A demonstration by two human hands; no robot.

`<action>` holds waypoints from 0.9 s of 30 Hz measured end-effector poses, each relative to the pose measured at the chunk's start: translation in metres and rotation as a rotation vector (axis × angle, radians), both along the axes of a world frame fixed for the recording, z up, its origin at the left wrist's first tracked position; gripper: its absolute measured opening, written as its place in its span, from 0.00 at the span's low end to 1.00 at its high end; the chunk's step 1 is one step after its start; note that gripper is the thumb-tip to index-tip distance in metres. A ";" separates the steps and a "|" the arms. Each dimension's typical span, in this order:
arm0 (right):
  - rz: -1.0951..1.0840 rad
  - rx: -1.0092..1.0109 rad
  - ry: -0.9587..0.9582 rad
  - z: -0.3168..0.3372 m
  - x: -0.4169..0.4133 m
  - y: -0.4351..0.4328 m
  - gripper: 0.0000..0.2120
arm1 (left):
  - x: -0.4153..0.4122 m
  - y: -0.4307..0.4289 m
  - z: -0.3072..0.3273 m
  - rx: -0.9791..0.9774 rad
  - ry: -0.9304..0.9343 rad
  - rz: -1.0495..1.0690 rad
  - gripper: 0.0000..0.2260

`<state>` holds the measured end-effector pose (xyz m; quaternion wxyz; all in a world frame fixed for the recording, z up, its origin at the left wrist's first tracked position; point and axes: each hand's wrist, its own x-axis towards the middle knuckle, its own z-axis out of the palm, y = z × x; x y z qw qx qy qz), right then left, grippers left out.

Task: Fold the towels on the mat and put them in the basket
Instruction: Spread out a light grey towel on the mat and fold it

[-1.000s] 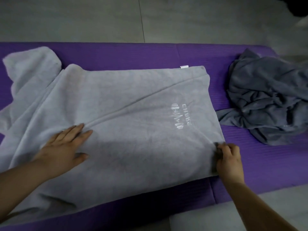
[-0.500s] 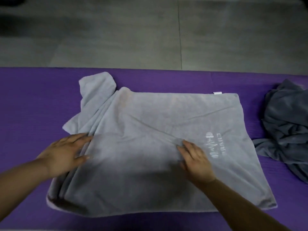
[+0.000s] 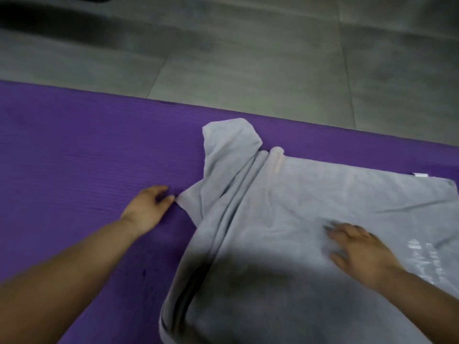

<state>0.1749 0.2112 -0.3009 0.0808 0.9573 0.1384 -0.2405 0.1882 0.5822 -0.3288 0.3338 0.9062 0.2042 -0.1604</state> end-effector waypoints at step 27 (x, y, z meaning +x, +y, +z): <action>-0.096 0.429 -0.556 -0.069 0.010 0.252 0.26 | -0.166 0.224 -0.004 0.061 0.106 0.605 0.17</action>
